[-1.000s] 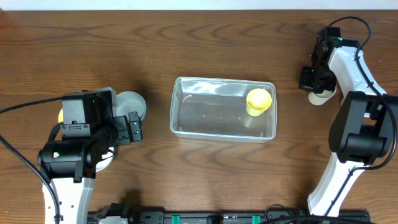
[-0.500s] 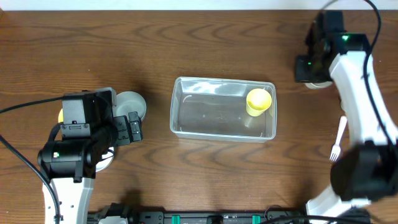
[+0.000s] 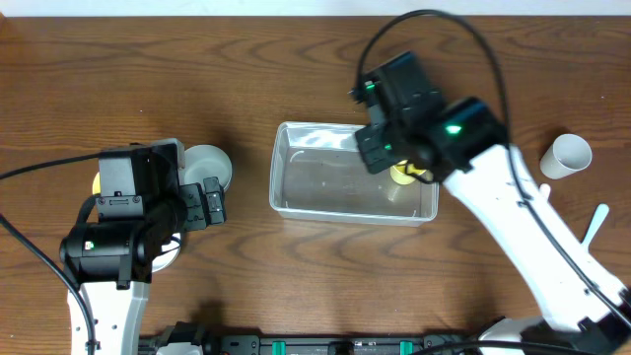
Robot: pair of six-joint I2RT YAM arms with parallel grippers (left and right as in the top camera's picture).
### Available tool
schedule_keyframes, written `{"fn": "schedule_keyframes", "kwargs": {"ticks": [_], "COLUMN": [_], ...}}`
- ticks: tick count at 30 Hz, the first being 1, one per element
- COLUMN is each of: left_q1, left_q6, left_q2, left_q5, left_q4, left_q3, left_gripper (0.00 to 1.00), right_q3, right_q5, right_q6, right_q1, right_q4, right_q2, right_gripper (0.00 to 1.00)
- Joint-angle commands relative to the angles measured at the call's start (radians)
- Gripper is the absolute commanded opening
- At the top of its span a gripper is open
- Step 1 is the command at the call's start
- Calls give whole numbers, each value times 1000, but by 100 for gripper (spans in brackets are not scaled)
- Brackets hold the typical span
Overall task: Pack container
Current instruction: 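Place the white cup in the container beside the yellow cup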
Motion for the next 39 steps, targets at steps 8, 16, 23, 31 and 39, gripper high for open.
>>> {"fn": "schedule_keyframes", "kwargs": {"ticks": [8, 16, 23, 31, 39], "left_q1": [-4, -4, -4, -4, -4], "left_q6": [-9, -9, -9, -9, -9], "left_q2": [6, 6, 6, 6, 6], "left_q5": [2, 2, 2, 2, 2], "left_q4": [-2, -2, -2, -2, -2], "left_q3": [20, 20, 20, 20, 20], "left_gripper": [98, 98, 98, 98, 98], "right_q3": [2, 2, 2, 0, -14], "right_q5": [-75, -85, -95, -94, -95], "right_q6": [48, 47, 65, 54, 54], "right_q1": [7, -45, -99, -105, -104], "right_q4": [31, 75, 80, 92, 93], "right_q2": [247, 365, 427, 434, 438], "right_gripper": [1, 1, 1, 1, 7]}}
